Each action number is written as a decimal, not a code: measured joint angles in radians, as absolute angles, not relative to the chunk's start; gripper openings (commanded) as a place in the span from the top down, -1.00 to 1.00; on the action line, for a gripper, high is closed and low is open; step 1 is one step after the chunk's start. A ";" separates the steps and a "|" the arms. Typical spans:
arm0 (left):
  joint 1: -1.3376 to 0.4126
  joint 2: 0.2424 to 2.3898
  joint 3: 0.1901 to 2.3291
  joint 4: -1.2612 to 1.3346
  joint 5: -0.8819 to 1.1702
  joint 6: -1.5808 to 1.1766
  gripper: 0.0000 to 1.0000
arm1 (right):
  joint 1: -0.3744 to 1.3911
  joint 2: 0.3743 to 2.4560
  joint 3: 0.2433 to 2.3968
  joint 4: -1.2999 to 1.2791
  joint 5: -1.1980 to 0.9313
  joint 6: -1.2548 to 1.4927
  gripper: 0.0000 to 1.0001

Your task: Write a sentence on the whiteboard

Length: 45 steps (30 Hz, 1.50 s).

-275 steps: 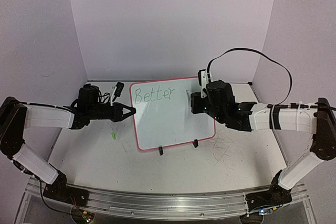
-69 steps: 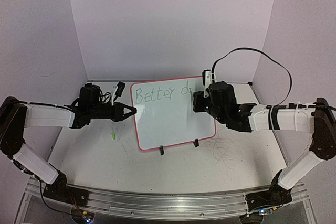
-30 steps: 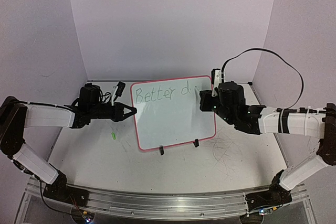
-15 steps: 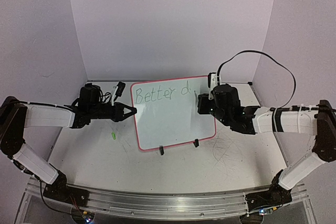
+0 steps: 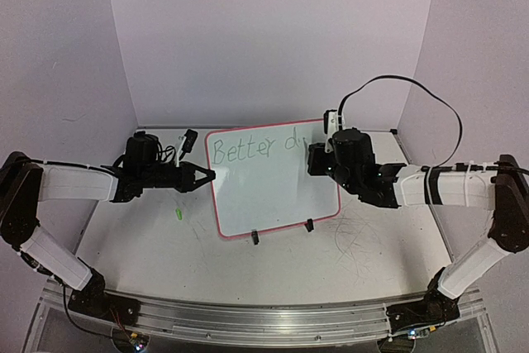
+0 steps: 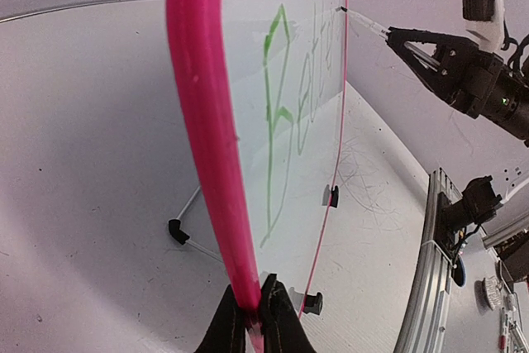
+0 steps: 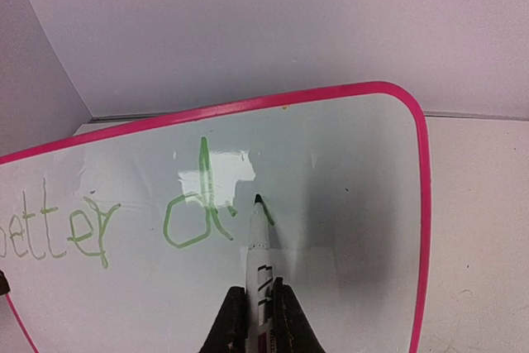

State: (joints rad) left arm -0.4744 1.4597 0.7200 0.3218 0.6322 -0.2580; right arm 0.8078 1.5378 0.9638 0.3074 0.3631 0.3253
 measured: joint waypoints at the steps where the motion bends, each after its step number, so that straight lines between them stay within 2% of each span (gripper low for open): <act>1: -0.474 1.460 0.720 0.321 0.632 -0.258 1.00 | 0.808 1.539 0.964 0.308 0.360 0.324 1.00; 28: -0.475 1.459 0.720 0.319 0.632 -0.257 1.00 | 0.820 1.519 0.917 0.307 0.305 0.348 1.00; 45: -0.477 1.459 0.720 0.318 0.630 -0.257 1.00 | 0.821 1.508 0.913 0.283 0.364 0.350 1.00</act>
State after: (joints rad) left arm -0.4770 1.4590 0.7204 0.3183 0.6305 -0.2573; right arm 0.8207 1.5077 0.9130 0.2829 0.3642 0.3502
